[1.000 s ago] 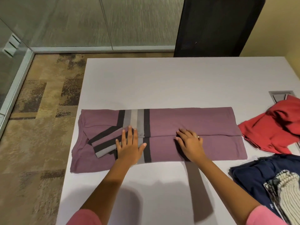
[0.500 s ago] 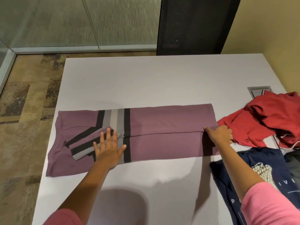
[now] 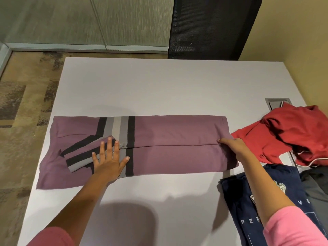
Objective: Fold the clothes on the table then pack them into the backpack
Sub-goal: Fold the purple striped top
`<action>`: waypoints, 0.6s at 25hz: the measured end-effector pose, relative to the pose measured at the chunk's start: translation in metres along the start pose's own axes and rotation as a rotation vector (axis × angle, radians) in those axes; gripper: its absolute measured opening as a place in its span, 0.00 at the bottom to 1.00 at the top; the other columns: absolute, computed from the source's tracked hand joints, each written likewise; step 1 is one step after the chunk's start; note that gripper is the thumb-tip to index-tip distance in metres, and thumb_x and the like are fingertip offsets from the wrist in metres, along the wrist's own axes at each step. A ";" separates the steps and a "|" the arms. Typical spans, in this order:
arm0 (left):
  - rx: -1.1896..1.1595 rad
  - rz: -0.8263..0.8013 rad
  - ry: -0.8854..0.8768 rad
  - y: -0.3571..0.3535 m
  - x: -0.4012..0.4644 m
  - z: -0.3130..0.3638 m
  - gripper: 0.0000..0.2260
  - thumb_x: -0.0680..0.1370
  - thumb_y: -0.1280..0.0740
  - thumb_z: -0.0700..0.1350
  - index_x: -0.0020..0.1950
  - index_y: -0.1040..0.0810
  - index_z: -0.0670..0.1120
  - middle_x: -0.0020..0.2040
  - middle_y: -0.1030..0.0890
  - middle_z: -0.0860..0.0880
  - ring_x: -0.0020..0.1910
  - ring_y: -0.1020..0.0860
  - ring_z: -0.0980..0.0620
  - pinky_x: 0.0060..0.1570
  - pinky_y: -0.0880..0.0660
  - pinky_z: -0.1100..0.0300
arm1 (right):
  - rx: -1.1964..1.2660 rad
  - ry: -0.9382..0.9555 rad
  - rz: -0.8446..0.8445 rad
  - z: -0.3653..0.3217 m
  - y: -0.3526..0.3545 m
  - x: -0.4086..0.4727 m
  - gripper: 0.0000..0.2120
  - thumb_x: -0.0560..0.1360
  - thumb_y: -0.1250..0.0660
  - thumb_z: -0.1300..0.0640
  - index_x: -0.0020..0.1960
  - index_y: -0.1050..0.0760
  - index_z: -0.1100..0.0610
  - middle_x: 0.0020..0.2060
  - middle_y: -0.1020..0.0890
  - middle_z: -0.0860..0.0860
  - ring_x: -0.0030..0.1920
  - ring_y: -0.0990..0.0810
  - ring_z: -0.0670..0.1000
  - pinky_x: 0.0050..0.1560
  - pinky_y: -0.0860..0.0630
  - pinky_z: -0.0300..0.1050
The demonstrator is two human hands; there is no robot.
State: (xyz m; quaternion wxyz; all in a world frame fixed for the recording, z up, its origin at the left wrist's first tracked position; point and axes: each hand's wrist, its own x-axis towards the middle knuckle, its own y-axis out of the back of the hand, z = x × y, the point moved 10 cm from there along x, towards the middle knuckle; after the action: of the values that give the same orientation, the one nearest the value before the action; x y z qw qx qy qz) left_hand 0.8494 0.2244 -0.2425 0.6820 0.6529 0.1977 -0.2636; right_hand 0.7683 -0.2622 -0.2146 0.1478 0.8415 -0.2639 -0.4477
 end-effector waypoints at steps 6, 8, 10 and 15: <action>-0.018 -0.004 -0.013 0.002 -0.003 0.001 0.35 0.76 0.62 0.66 0.68 0.78 0.46 0.66 0.81 0.48 0.73 0.72 0.44 0.71 0.64 0.38 | 0.099 -0.110 -0.106 -0.007 0.008 -0.004 0.18 0.69 0.25 0.51 0.51 0.23 0.63 0.45 0.19 0.58 0.42 0.21 0.56 0.37 0.26 0.46; -0.019 0.006 -0.013 0.003 -0.003 0.001 0.35 0.74 0.64 0.67 0.67 0.78 0.46 0.67 0.81 0.48 0.73 0.72 0.43 0.71 0.63 0.38 | 0.132 -0.109 -0.077 -0.007 0.008 -0.004 0.14 0.70 0.26 0.56 0.50 0.23 0.64 0.47 0.20 0.59 0.40 0.22 0.56 0.39 0.25 0.47; -0.020 0.016 -0.012 0.003 -0.003 0.000 0.36 0.72 0.65 0.67 0.67 0.78 0.46 0.67 0.81 0.48 0.73 0.72 0.43 0.71 0.63 0.38 | 0.109 -0.031 -0.060 -0.014 0.004 -0.004 0.11 0.71 0.27 0.61 0.49 0.23 0.67 0.48 0.20 0.64 0.39 0.22 0.56 0.42 0.25 0.47; -0.037 0.040 -0.018 0.001 -0.001 -0.002 0.37 0.73 0.64 0.67 0.70 0.76 0.46 0.68 0.79 0.47 0.70 0.74 0.45 0.70 0.63 0.38 | -0.110 0.277 -0.007 -0.068 -0.015 -0.036 0.03 0.71 0.32 0.62 0.44 0.24 0.61 0.43 0.19 0.62 0.36 0.24 0.53 0.35 0.29 0.43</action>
State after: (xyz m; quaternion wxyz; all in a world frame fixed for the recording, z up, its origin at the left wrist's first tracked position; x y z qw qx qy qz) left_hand 0.8496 0.2269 -0.2410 0.7007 0.6417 0.1833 -0.2523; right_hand 0.8134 -0.2284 -0.1596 0.2271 0.8868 -0.2132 -0.3414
